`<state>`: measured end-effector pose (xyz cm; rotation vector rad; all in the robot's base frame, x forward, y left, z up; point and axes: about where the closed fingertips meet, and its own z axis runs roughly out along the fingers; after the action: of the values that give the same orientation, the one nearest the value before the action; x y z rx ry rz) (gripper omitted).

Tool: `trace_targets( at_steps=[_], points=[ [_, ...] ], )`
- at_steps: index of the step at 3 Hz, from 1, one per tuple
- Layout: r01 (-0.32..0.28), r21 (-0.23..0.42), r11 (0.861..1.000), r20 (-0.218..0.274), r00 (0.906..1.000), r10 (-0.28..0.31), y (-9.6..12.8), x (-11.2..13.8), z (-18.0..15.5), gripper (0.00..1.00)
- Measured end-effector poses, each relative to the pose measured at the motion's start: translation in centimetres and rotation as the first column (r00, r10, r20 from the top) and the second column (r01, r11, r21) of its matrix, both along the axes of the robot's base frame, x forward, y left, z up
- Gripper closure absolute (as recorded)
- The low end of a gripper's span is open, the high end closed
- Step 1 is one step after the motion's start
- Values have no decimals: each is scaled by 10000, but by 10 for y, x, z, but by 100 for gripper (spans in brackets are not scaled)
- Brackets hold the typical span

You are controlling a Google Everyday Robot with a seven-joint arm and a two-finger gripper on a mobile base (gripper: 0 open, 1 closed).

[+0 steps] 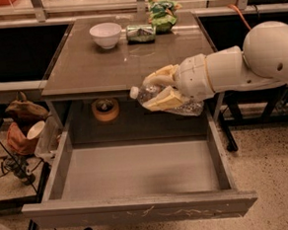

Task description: Place water bottle into top drawer

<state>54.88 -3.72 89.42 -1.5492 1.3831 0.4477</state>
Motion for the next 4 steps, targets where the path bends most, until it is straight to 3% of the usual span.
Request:
trace_targets(
  at_steps=[1,2,3,4],
  points=[
    [77,1,10000,266,9996,-77,-1,3,14,100],
    [-137,25,9999,-40,9999,137,10,0,-14,100],
    [-545,105,9985,-637,9965,551,30,-6,-80,100],
    [-889,82,9960,-922,9917,893,46,-9,-132,100]
  ],
)
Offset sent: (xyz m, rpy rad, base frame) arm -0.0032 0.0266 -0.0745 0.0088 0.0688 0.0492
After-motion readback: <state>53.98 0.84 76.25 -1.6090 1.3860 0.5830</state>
